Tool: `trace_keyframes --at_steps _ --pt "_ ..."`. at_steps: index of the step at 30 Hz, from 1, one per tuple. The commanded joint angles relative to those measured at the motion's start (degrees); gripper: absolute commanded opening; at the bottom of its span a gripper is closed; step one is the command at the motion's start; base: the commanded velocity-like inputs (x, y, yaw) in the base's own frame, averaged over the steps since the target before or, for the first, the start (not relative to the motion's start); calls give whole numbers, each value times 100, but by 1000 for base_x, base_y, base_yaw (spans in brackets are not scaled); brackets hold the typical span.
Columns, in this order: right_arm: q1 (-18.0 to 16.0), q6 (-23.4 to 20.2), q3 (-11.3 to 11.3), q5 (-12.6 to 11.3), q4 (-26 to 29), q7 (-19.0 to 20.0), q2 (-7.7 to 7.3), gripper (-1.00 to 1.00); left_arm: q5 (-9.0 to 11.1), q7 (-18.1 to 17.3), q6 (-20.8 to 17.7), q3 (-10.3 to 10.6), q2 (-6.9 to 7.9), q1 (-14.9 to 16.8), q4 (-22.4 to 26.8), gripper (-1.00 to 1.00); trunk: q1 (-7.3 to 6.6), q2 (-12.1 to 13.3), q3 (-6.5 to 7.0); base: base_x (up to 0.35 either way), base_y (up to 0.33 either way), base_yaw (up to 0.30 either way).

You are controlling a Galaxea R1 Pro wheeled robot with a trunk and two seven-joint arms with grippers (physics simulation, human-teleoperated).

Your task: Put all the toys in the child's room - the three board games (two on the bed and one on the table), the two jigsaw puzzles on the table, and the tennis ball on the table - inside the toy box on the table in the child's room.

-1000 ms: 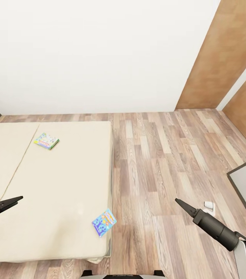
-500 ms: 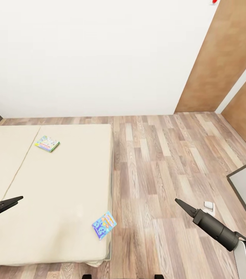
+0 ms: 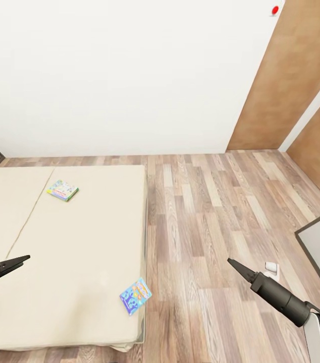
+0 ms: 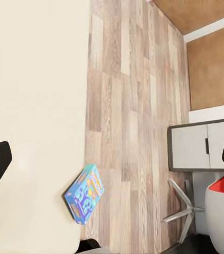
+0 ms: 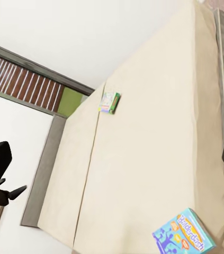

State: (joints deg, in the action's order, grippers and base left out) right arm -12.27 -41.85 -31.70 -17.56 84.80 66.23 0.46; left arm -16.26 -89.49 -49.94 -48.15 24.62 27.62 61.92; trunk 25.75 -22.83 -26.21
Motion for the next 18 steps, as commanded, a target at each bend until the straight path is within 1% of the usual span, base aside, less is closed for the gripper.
trace_keyframes --at_steps 1,10,18 --pt "-5 -38 -9 -8 2 12 7 100 -61 -51 -60 -10 -2 7 4 100 3 -9 2 0 0 0" --pt "-4 -35 3 -6 7 6 20 100 -61 -51 -60 2 -2 7 4 100 3 -9 87 0 0 0" --pt "-4 -34 -6 -10 3 11 11 100 -62 -51 -60 64 -2 7 4 100 3 -9 163 0 0 0"
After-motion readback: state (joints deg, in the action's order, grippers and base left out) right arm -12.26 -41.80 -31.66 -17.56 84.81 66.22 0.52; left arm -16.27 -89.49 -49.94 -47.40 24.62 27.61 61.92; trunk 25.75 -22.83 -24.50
